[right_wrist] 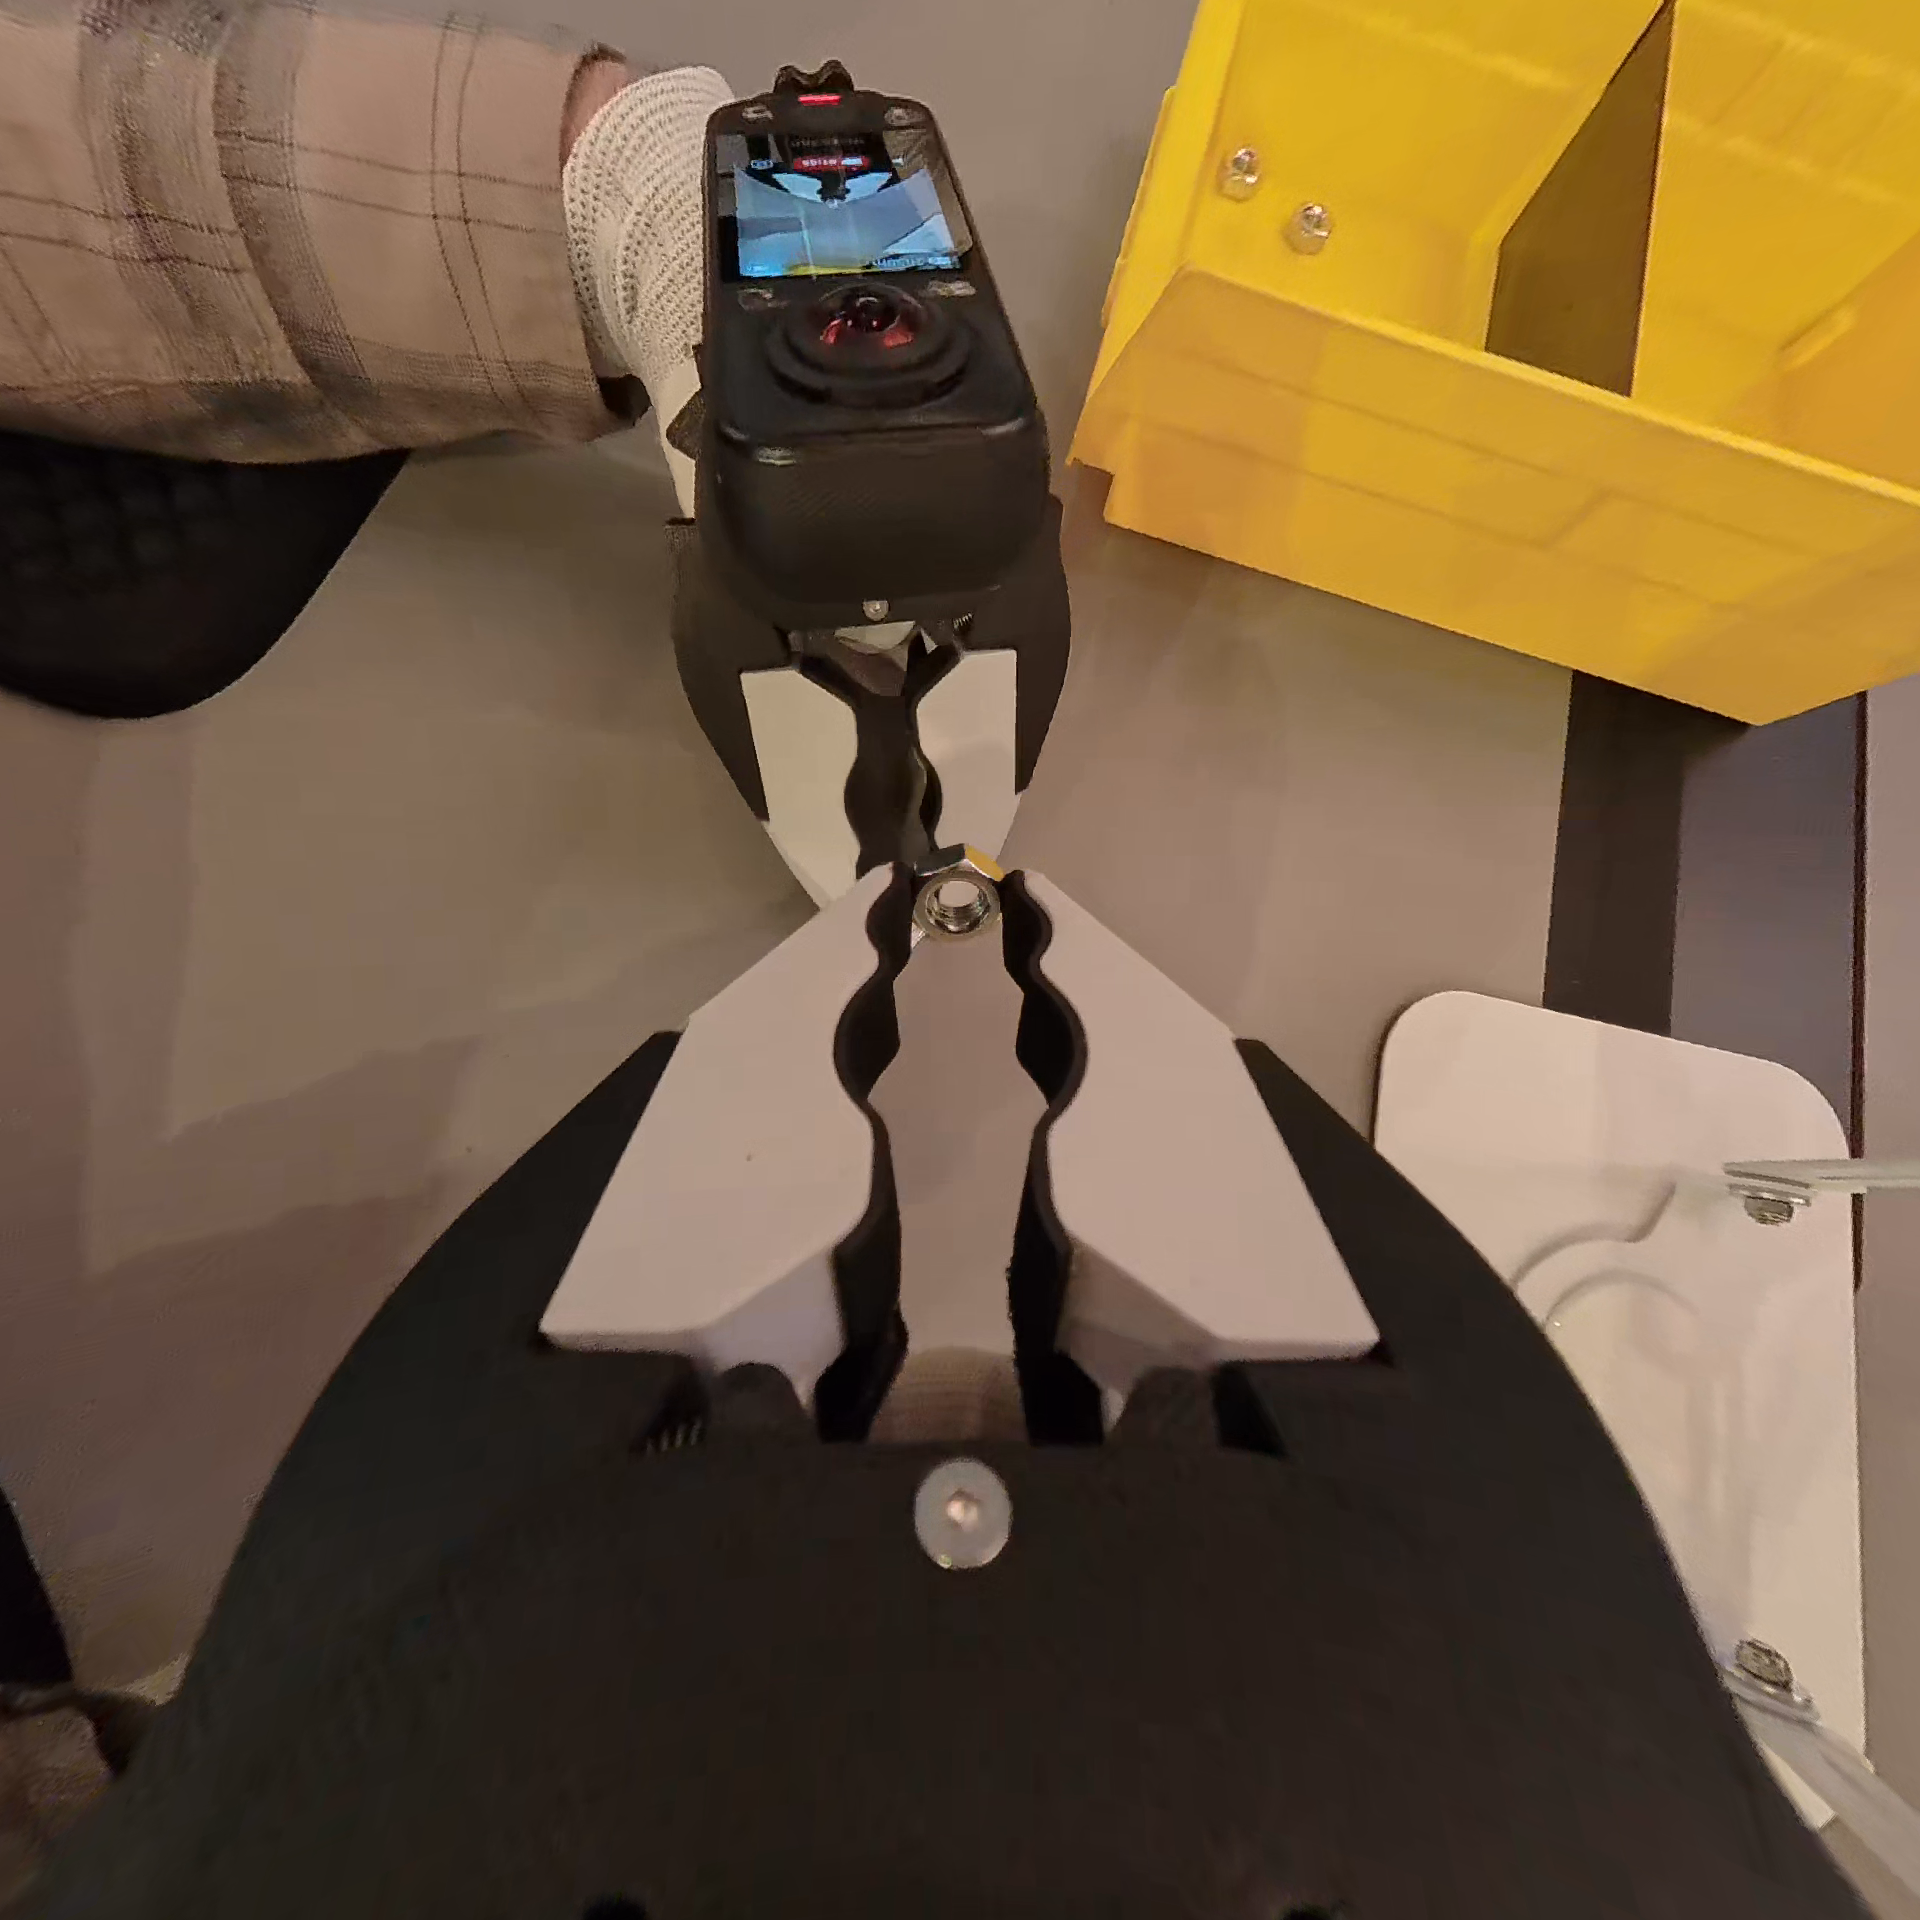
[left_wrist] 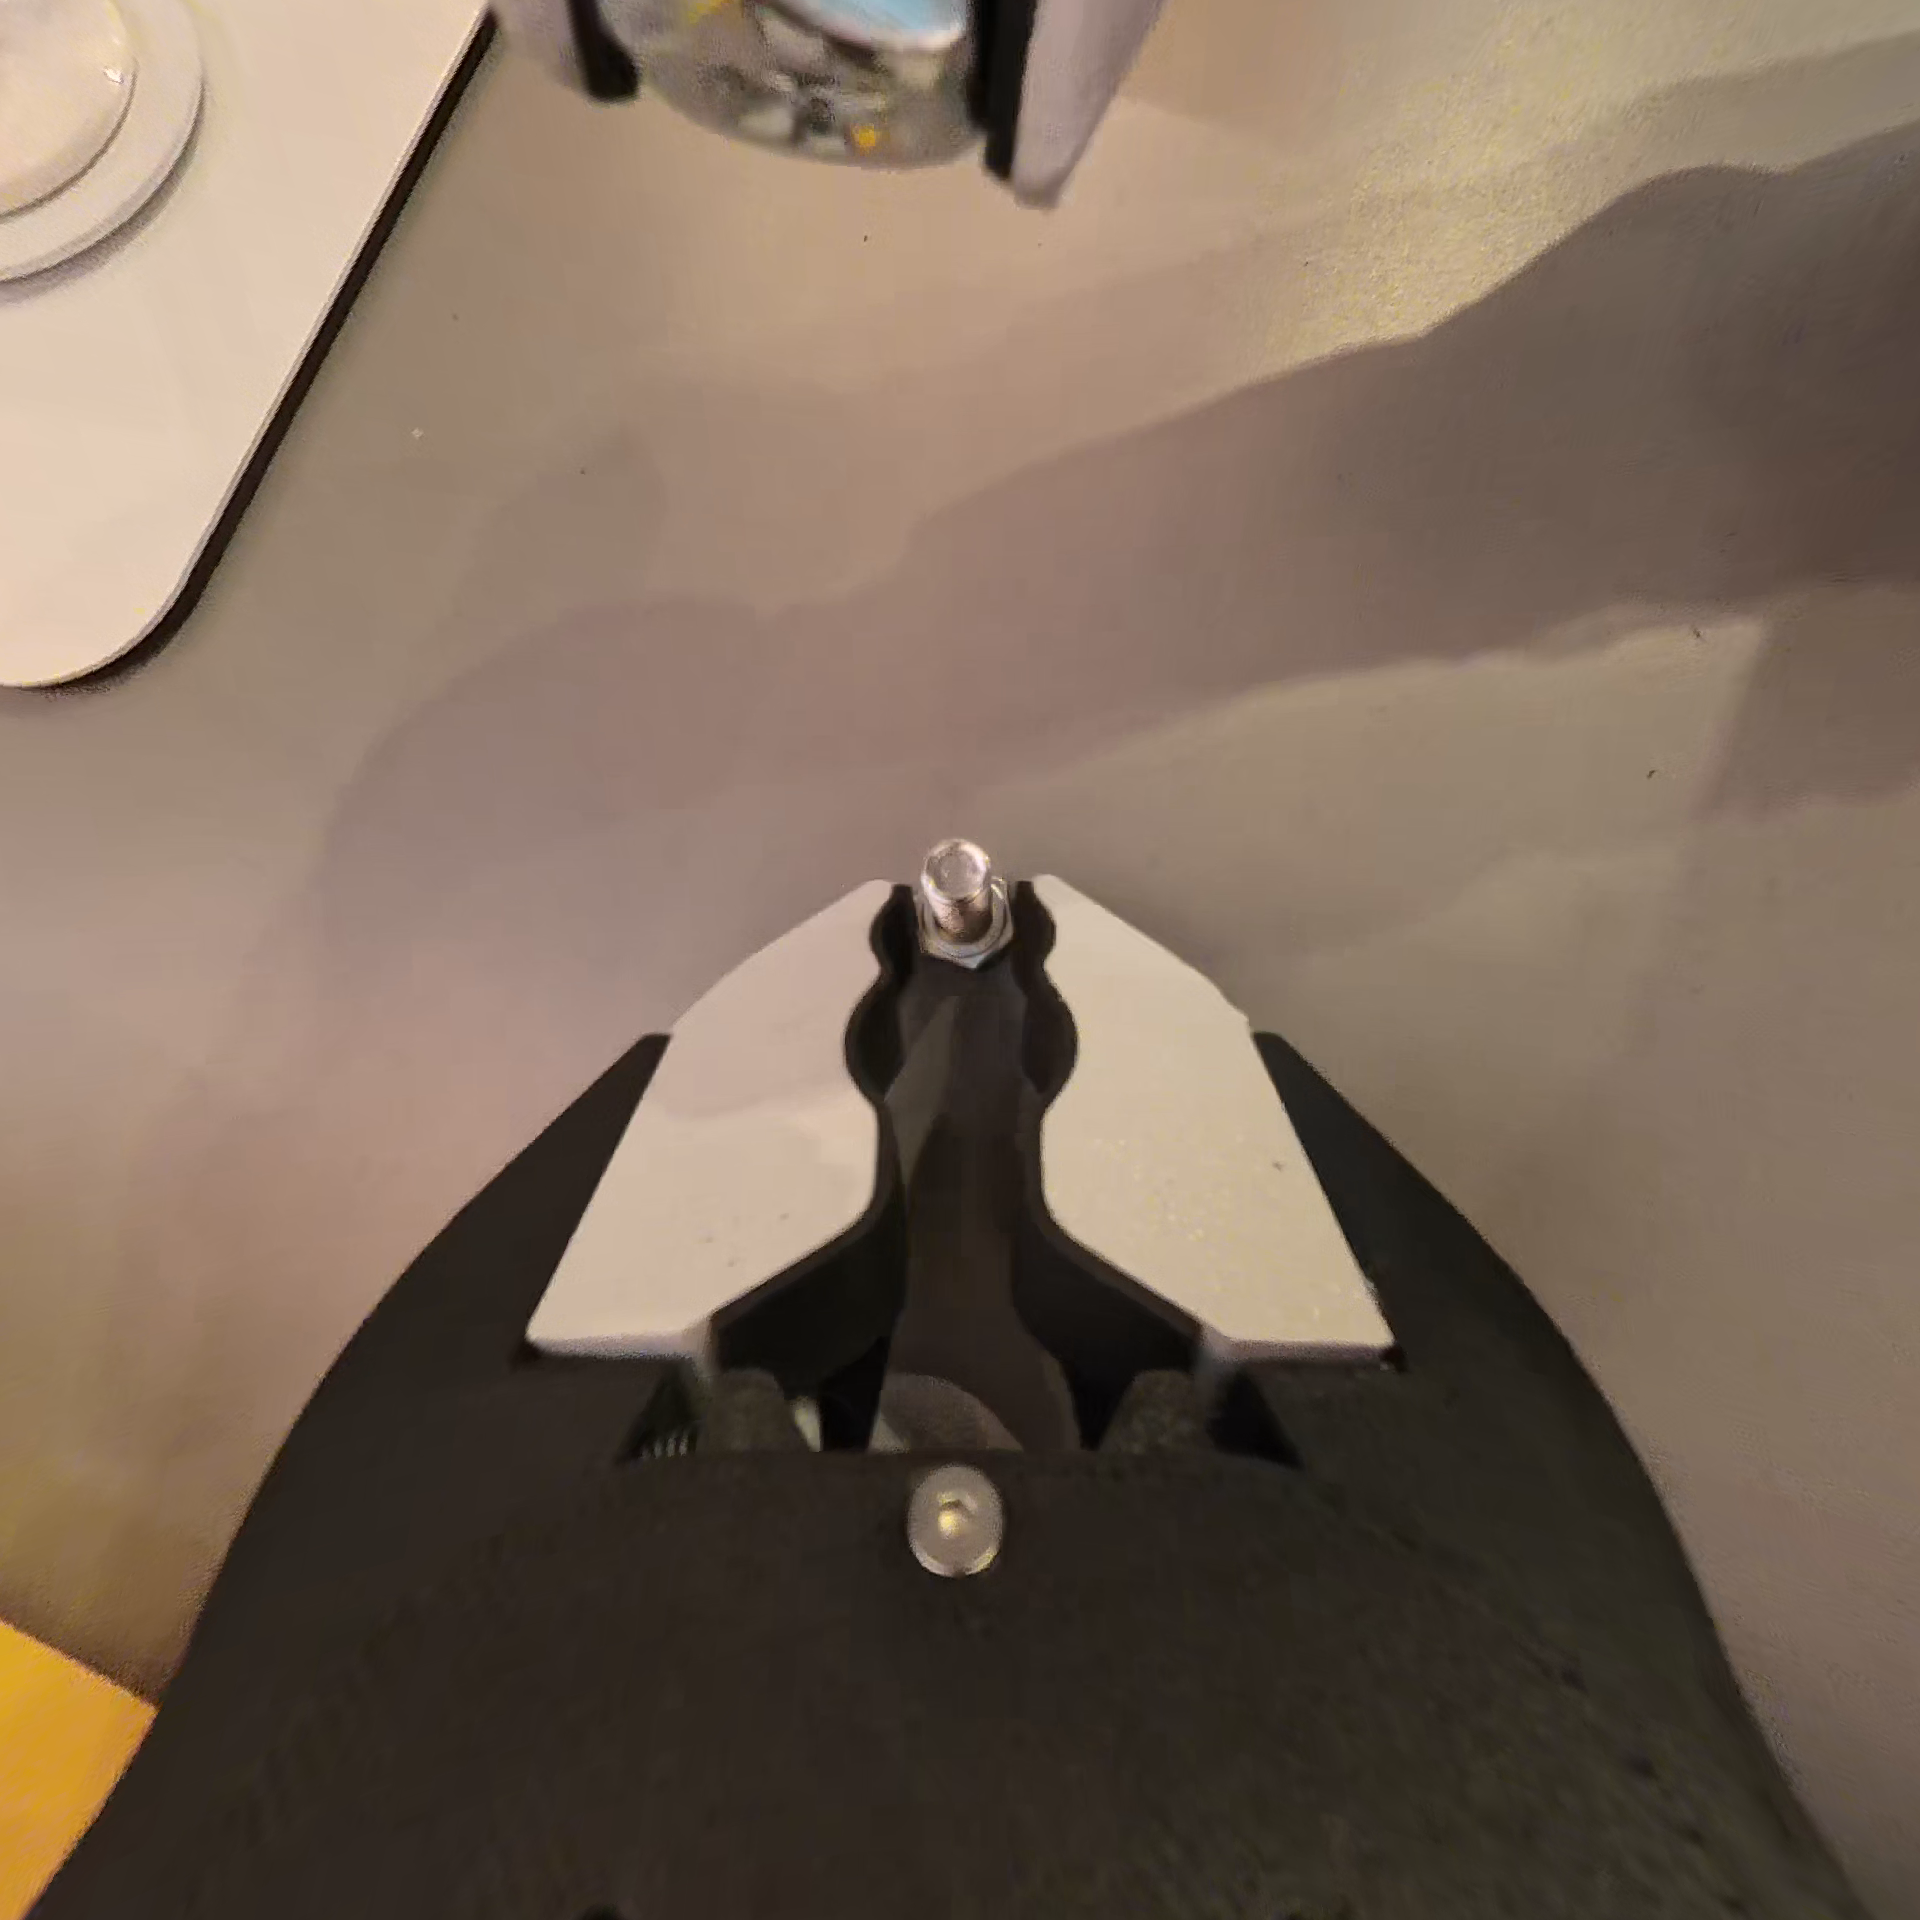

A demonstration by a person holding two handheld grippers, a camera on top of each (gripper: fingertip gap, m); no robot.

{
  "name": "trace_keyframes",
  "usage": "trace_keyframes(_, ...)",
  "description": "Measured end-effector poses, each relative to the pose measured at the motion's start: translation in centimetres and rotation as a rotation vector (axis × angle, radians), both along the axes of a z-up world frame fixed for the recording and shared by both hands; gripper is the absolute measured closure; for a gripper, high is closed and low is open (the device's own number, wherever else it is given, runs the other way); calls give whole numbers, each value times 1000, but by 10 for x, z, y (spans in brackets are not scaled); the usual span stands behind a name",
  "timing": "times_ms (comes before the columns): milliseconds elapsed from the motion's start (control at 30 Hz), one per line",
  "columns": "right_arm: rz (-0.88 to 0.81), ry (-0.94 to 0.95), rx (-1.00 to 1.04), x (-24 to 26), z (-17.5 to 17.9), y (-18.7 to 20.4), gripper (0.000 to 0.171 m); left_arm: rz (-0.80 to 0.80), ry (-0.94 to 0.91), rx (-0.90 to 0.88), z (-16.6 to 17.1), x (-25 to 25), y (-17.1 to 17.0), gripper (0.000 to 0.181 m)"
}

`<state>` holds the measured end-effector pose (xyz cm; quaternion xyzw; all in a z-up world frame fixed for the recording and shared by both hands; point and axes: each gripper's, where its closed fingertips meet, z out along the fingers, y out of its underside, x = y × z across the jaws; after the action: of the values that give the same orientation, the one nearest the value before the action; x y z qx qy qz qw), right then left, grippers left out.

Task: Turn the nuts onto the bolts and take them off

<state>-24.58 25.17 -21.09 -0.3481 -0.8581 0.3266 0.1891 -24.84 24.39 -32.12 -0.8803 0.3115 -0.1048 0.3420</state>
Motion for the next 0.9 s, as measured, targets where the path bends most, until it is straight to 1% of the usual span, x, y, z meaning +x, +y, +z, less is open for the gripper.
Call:
trace_keyframes(167,37,-30,19,6,-6,-5,155,17,21,9,1,-3,4,163)
trace_keyframes(333,58,-95,88,7,-23,-10,156,10,1,41,17,3,6,163)
trace_keyframes(567,61,-137,132,3,-39,-11,155,7,2,35,22,7,5,163)
trace_keyframes(767,40,-144,102,5,-40,-2,155,-16,69,-35,1,9,2,163)
trace_keyframes(900,30,-144,92,6,-40,2,155,-22,47,-23,1,14,4,163)
